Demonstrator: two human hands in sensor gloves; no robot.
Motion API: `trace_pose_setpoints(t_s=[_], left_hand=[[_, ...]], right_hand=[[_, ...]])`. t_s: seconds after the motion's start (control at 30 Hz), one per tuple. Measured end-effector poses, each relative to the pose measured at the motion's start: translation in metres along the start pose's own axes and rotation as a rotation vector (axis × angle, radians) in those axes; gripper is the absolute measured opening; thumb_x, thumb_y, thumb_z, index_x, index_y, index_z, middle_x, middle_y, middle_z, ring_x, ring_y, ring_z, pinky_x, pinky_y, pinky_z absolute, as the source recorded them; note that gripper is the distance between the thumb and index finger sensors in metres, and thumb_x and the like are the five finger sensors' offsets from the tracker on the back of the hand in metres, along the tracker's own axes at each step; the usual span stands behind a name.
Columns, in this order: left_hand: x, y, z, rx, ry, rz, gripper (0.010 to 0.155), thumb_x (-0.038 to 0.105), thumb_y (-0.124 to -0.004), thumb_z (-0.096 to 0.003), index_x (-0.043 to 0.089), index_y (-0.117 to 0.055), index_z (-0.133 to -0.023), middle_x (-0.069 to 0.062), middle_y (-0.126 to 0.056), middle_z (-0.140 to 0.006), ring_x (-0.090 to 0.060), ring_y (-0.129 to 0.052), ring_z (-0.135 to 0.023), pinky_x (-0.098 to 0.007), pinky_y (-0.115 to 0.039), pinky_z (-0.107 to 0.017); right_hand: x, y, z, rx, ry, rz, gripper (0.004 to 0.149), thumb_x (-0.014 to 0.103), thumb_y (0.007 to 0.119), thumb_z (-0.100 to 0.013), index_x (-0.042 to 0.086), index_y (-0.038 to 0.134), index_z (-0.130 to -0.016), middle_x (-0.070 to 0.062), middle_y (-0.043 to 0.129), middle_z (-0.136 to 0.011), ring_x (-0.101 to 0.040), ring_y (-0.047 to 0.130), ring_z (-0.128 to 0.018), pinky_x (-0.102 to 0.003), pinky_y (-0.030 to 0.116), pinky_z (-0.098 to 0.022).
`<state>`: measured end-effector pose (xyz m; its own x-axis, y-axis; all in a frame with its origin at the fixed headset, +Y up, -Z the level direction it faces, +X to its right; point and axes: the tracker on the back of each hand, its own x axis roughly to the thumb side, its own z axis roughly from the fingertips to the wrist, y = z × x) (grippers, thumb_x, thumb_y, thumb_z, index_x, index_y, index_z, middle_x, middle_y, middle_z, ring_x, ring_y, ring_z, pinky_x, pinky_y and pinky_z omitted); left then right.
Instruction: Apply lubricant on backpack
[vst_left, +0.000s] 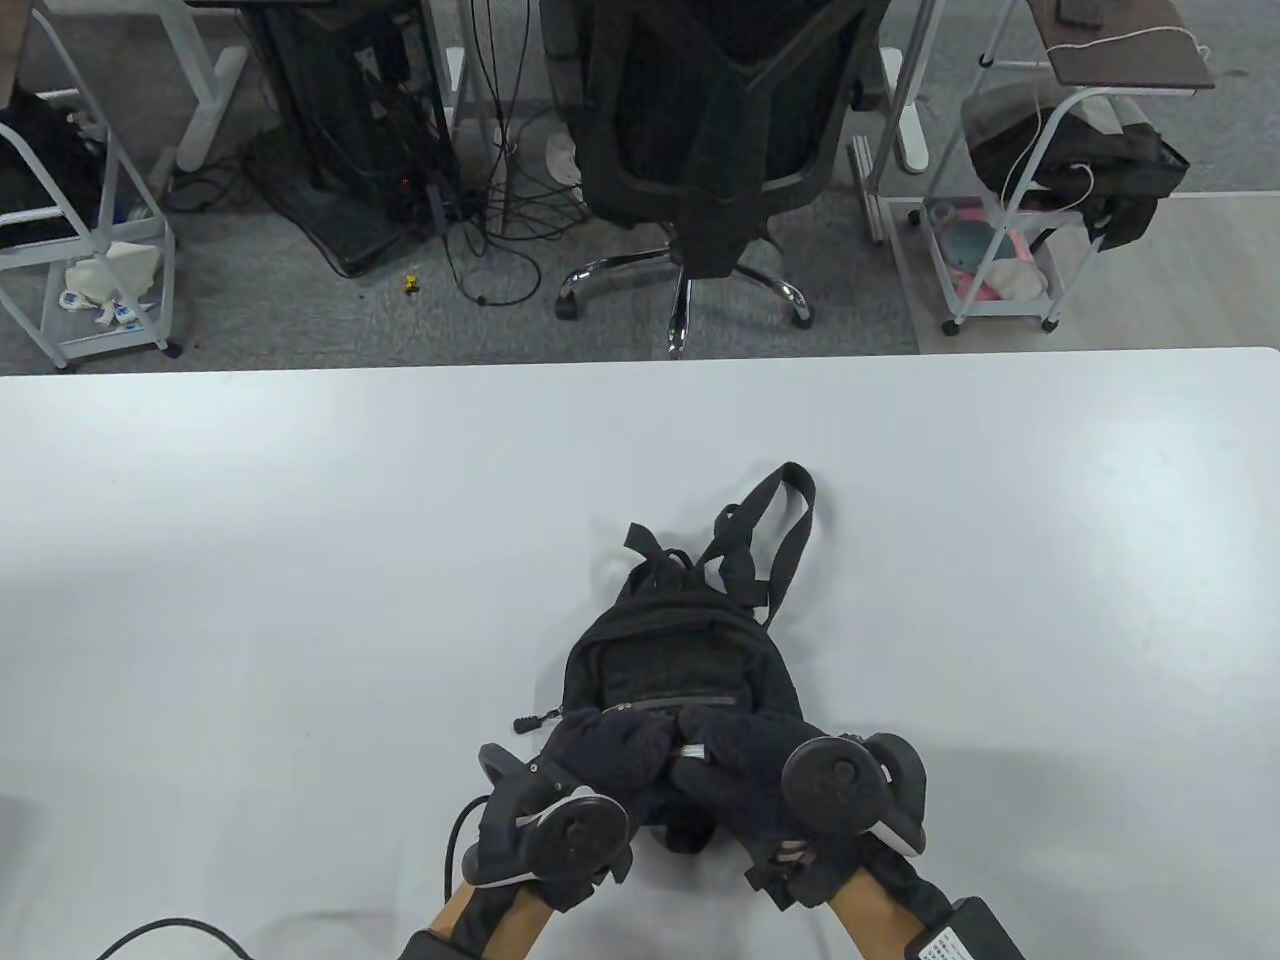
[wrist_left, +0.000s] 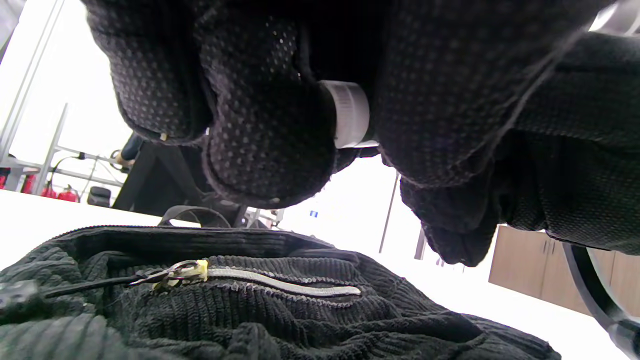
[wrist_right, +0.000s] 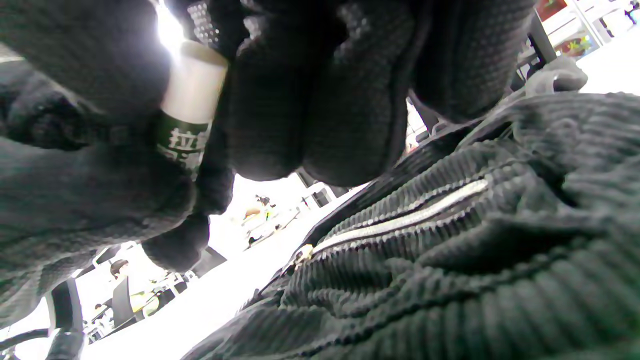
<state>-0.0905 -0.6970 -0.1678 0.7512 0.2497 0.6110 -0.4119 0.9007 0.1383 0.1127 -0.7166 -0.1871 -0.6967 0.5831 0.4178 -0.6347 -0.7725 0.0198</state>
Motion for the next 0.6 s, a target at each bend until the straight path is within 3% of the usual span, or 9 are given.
trace_pose_setpoints(t_s=[0.17, 0.27, 0.47, 0.6], left_hand=[[0.005, 0.001, -0.001, 0.017, -0.009, -0.059, 0.052, 0.04, -0.101, -0.0354, 0.01, -0.098, -0.078, -0.013, -0.102, -0.069, -0.023, -0.115, -0.039, -0.052, -0.095, -0.052], [0.004, 0.003, -0.002, 0.014, -0.012, -0.01, 0.053, 0.04, -0.1, -0.0359, 0.008, -0.098, -0.078, -0.014, -0.102, -0.068, -0.025, -0.115, -0.039, -0.053, -0.095, -0.052], [0.004, 0.006, -0.003, -0.003, -0.023, 0.025, 0.053, 0.04, -0.1, -0.0353, 0.008, -0.098, -0.077, -0.014, -0.102, -0.067, -0.023, -0.115, -0.035, -0.05, -0.099, -0.046], [0.005, 0.009, -0.004, 0.015, -0.026, 0.043, 0.053, 0.04, -0.1, -0.0355, 0.009, -0.098, -0.078, -0.014, -0.102, -0.068, -0.023, -0.116, -0.036, -0.049, -0.099, -0.047]], right_hand=[[-0.002, -0.002, 0.0, -0.046, 0.043, -0.095, 0.049, 0.052, 0.092, -0.042, 0.028, 0.085, -0.084, 0.004, 0.104, -0.064, -0.016, 0.114, -0.049, -0.041, 0.091, -0.046], [-0.004, -0.006, -0.003, -0.037, 0.039, -0.172, 0.045, 0.05, 0.094, -0.041, 0.031, 0.086, -0.081, 0.004, 0.104, -0.062, -0.015, 0.113, -0.044, -0.039, 0.092, -0.044], [-0.009, -0.011, -0.005, -0.002, -0.038, -0.207, 0.042, 0.05, 0.095, -0.04, 0.036, 0.087, -0.079, 0.007, 0.104, -0.065, -0.013, 0.112, -0.053, -0.038, 0.09, -0.057], [-0.007, -0.016, -0.005, -0.023, -0.072, -0.188, 0.042, 0.05, 0.095, -0.04, 0.037, 0.086, -0.08, 0.008, 0.104, -0.066, -0.011, 0.112, -0.055, -0.037, 0.089, -0.059]])
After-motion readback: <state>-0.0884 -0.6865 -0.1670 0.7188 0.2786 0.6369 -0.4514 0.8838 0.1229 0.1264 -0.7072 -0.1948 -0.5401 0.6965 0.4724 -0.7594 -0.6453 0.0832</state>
